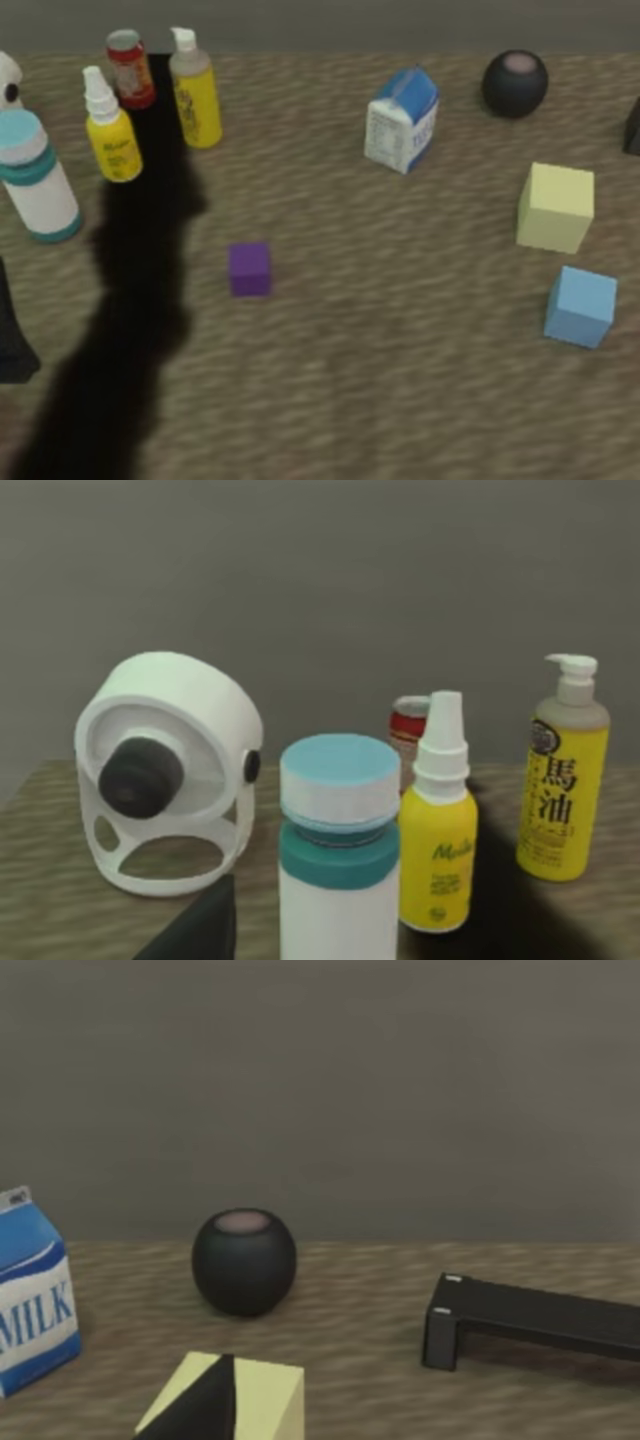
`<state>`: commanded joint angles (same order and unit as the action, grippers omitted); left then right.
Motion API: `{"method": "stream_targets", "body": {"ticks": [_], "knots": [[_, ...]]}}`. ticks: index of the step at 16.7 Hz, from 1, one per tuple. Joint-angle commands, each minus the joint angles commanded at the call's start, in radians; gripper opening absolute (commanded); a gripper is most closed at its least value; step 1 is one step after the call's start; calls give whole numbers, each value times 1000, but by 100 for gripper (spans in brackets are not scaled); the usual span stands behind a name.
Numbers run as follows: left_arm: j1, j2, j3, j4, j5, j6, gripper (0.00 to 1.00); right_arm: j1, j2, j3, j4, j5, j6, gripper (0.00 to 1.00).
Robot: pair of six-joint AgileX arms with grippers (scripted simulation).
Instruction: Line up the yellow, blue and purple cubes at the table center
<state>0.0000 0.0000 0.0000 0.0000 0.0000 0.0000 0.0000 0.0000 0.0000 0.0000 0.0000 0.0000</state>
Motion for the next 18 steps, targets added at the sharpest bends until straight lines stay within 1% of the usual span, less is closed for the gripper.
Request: {"method": "stream_targets", "body": {"ticks": [4,8,12,18], "knots": [[-10,30,30,-20,1,-10,100,0,0,0,0,0,0,100],[-58,219,214,-135,2,-67,100,0,0,0,0,0,0,100],[-131,575,516,-321,0,-157,100,0,0,0,0,0,0,100],[-264,1292,1033,-664,0,-311,100,0,0,0,0,0,0,100]]}}
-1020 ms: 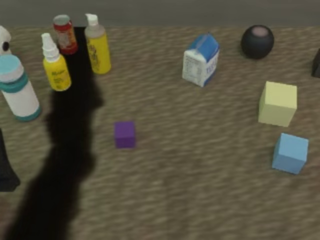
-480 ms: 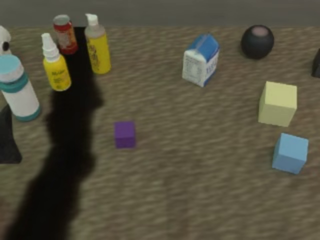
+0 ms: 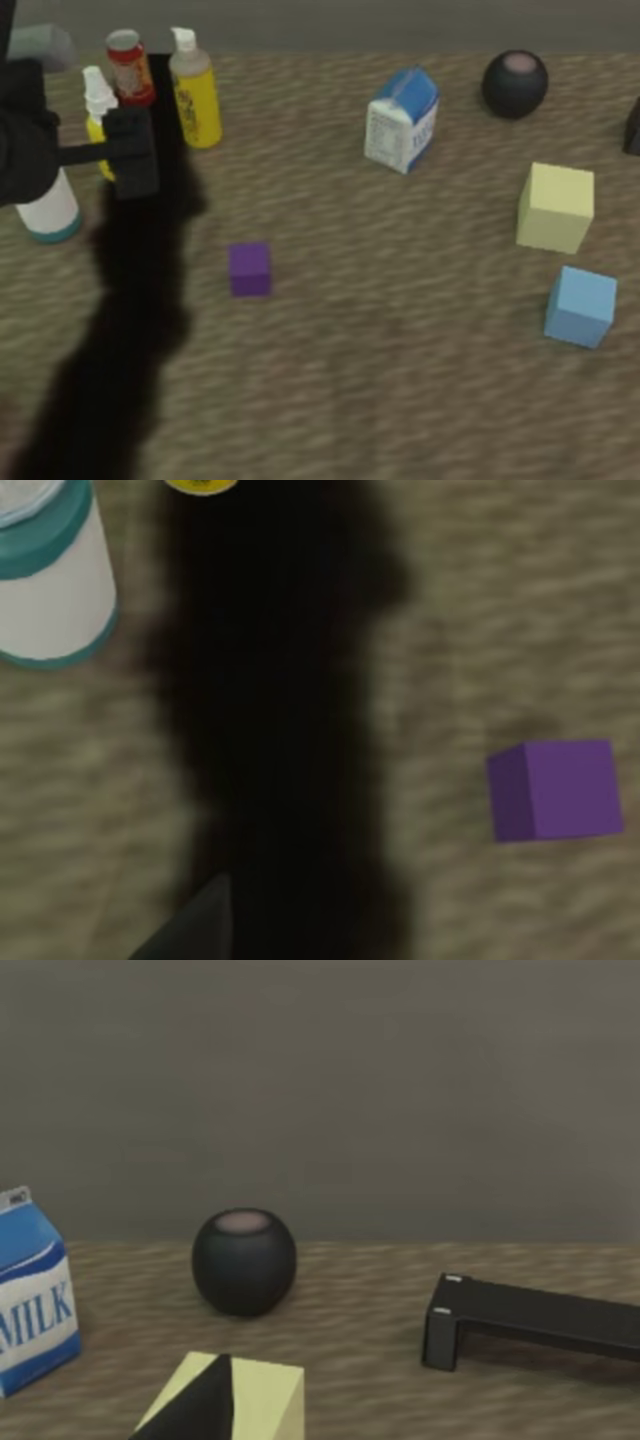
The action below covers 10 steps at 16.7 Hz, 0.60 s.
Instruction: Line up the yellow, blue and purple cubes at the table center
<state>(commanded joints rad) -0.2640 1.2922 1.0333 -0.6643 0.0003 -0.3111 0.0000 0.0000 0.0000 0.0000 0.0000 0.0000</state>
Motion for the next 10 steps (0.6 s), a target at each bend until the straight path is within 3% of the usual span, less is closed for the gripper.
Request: {"method": "stream_targets", "body": {"ticks": [5,10], "knots": [[-103,509,383,-257,3,-116,100,0,0,0,0,0,0,100],[-177,837,676,-427,4,-200,100,0,0,0,0,0,0,100]]}}
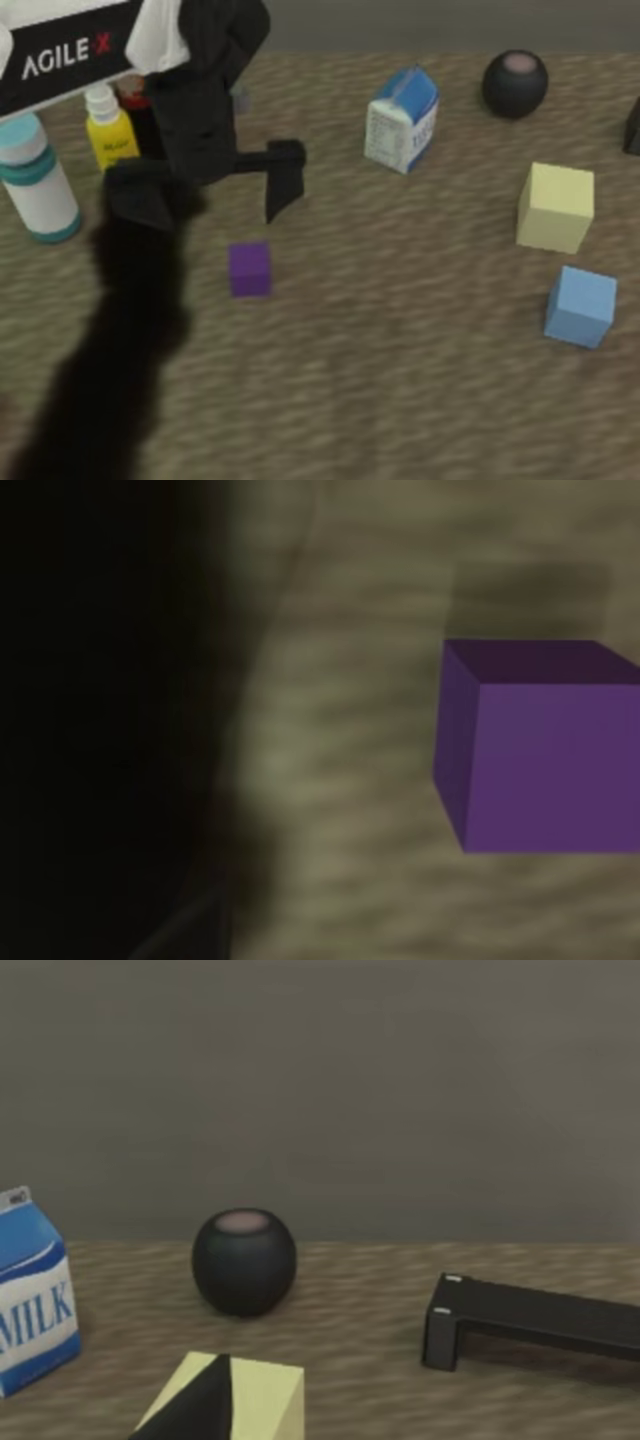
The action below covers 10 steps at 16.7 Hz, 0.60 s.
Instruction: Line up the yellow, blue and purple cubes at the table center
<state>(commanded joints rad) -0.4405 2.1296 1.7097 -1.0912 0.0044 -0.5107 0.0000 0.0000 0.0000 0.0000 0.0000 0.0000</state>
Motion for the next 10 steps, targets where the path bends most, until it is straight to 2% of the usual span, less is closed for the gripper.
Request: {"method": "stream_targets", "body": {"ticks": [4,10], "knots": [[-25,110,103,-52,-1,-28,100,0,0,0,0,0,0,100],[-20,111,100,-47,-1,-27,100,0,0,0,0,0,0,100]]}}
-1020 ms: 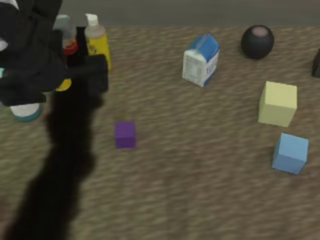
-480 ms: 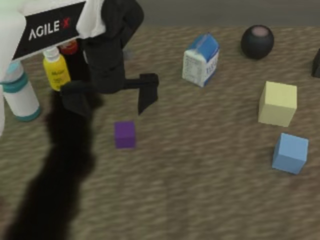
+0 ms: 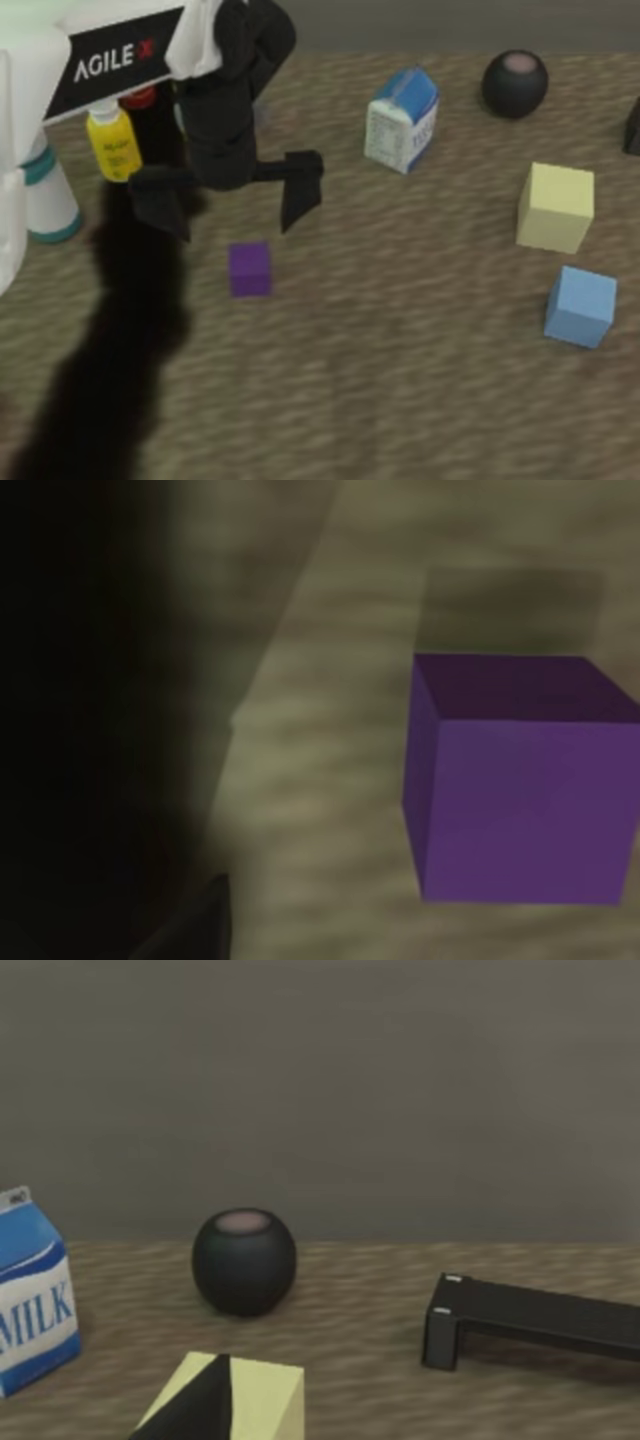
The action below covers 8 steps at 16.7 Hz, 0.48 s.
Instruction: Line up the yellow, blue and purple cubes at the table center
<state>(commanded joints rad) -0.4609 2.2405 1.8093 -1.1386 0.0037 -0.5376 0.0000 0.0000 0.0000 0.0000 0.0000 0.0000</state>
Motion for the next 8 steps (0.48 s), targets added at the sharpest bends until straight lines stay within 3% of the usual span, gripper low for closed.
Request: {"method": "stream_targets", "body": {"ticks": [8], "knots": [[-3,108,-148,260,1,2,100,0,0,0,0,0,0,100]]}}
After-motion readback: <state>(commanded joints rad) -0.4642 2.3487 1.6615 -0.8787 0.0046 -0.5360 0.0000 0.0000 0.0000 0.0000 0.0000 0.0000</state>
